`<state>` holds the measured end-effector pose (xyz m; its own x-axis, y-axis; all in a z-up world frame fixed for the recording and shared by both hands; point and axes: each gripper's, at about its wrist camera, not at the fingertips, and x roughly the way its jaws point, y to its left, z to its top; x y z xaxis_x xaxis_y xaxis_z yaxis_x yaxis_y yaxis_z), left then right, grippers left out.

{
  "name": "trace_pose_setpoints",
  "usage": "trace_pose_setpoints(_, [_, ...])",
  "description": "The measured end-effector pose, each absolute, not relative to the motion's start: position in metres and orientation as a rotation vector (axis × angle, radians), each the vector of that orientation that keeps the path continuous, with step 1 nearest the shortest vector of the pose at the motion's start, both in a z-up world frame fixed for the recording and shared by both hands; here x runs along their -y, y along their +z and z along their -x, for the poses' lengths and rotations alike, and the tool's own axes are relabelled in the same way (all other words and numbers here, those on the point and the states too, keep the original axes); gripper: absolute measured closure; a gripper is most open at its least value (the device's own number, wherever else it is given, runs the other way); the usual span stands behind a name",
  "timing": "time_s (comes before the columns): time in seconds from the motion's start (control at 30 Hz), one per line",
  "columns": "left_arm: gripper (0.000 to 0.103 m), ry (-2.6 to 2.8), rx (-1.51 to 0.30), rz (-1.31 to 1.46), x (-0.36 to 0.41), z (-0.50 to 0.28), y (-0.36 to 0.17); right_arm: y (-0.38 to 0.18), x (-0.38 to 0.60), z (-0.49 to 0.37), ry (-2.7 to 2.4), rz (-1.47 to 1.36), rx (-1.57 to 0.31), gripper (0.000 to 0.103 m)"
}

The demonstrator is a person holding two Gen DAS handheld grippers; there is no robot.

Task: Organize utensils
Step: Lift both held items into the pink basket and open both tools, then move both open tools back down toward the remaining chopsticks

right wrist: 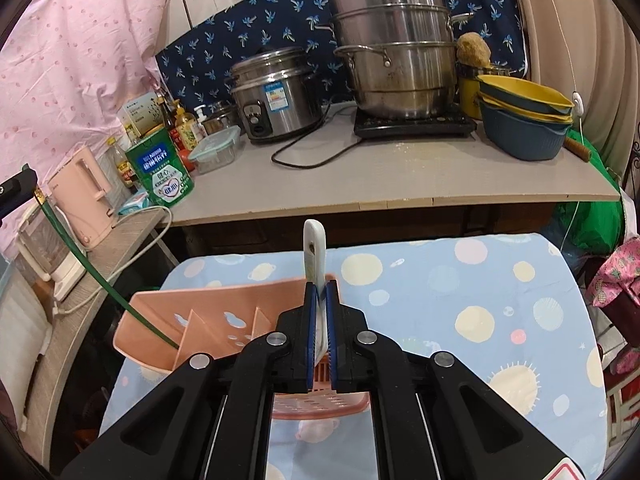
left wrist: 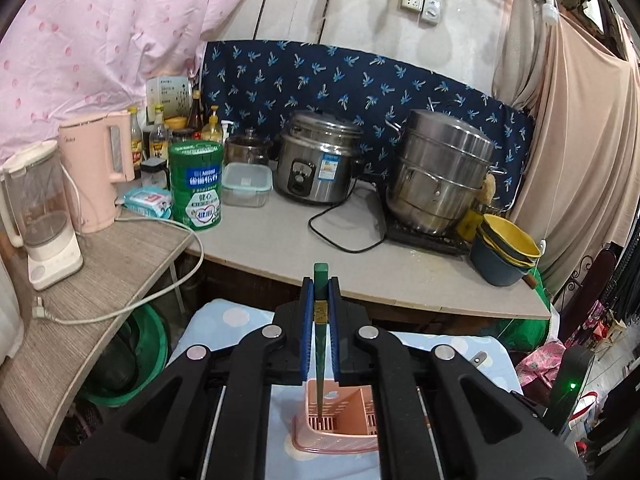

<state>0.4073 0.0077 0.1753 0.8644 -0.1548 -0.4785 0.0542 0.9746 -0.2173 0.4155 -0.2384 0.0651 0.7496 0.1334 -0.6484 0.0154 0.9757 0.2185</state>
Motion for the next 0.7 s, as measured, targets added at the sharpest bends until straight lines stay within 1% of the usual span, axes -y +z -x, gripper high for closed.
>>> trace_pose_setpoints(0.23, [0.095,-0.098,-0.54,0.186,-0.01,-0.401,0.165,0.065,0.233,-0.408,0.058,-0.189,-0.71,0.093])
trace_pose_setpoints(0.37, [0.093,-0.084,-0.557,0.189,-0.014,-0.396,0.162,0.07,0.23,-0.399,0.053,-0.171,-0.699,0.086])
trace_pose_setpoints(0.7, [0.092,-0.054,-0.567,0.14,-0.014,-0.359,0.159,0.079,0.227,-0.356,0.071,-0.176,-0.701,0.084])
